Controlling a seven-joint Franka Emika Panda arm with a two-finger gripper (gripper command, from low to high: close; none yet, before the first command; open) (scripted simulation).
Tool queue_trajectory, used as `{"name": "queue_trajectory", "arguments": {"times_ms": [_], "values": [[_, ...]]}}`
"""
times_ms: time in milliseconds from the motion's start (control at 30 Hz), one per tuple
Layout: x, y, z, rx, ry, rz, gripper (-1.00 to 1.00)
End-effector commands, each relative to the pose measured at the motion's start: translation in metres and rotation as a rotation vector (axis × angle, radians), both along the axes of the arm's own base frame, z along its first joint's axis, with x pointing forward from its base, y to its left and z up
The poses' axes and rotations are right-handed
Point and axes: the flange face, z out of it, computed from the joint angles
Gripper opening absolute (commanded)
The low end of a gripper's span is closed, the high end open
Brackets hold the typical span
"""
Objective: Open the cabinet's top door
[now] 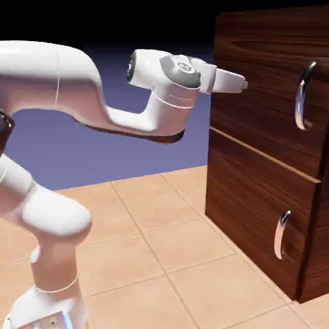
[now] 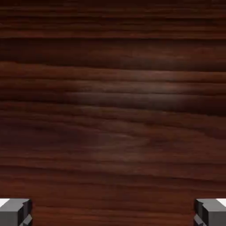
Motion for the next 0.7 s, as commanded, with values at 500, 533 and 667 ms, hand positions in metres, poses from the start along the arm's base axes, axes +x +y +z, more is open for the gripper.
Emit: {"name": "queue_trajectory", "arguments": {"times_ms": [500, 533, 667], "values": [[0.028, -0.082, -0.017, 0.028, -0.126, -0.024, 0.0], [0.03, -0.088, -0.02, 0.028, -0.131, -0.027, 0.0], [0.041, -0.113, -0.032, 0.03, -0.146, -0.037, 0.0]]}}
